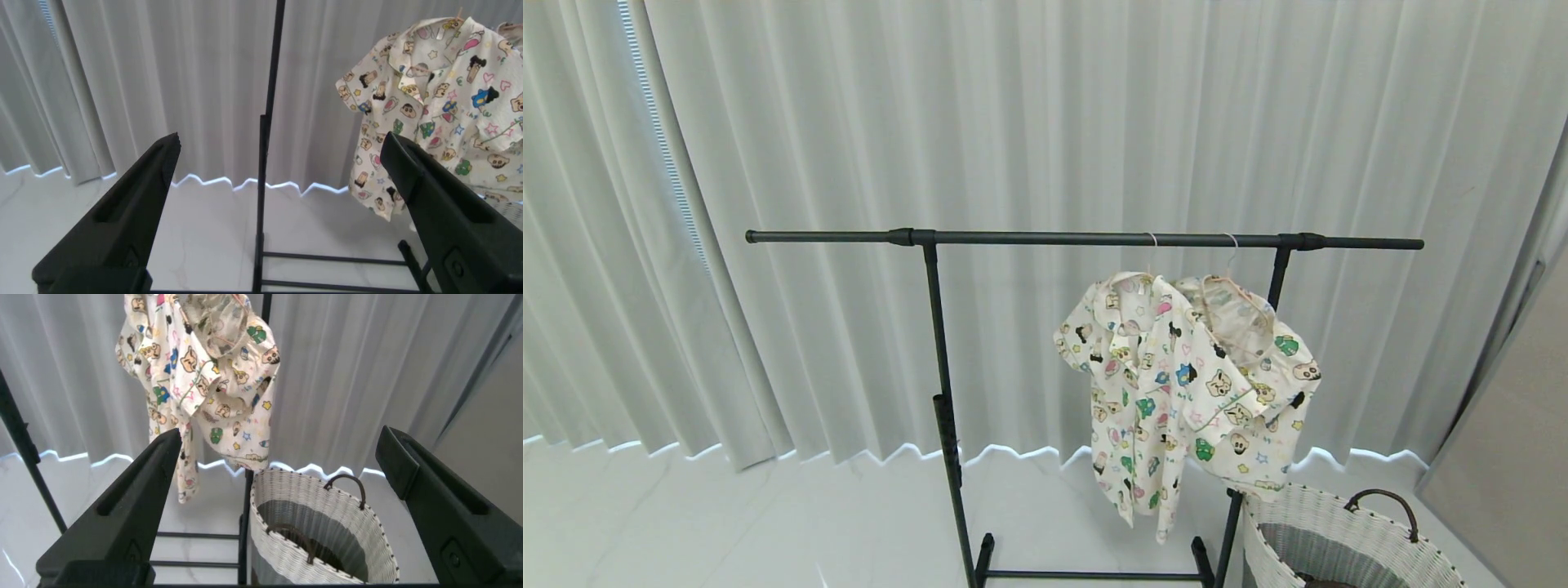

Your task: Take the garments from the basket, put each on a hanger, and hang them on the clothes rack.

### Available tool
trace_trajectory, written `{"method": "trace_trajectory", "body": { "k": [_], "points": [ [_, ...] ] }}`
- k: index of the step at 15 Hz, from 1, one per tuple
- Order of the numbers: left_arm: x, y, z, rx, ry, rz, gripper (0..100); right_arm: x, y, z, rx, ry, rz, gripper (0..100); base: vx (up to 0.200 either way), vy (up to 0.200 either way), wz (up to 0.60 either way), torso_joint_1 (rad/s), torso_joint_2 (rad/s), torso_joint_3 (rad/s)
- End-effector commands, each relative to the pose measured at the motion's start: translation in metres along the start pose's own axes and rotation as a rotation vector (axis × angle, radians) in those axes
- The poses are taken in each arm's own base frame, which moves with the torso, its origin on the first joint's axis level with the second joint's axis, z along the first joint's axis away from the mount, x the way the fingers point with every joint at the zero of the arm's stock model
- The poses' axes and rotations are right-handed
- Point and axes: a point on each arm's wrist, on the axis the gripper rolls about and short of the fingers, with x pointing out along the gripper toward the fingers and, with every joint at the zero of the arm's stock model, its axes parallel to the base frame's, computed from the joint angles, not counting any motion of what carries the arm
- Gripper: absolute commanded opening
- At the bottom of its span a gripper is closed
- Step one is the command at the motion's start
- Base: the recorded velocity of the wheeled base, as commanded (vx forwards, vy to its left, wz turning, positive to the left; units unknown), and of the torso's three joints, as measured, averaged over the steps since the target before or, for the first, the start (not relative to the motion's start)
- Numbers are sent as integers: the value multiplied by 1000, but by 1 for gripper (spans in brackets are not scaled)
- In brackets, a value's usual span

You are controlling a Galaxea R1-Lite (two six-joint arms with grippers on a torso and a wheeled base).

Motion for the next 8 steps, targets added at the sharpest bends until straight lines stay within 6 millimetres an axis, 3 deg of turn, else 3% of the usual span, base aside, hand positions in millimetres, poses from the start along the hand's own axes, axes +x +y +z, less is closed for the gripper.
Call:
{"method": "trace_trajectory", "body": {
  "k": [1,8],
  "points": [
    [0,0,0,0,0,0,100,0,0,0,0,0,0,100,0,0,0,0,0,0],
    [0,0,0,0,0,0,100,0,0,0,-2,1,0,100,0,0,0,0,0,0]
  ]
}}
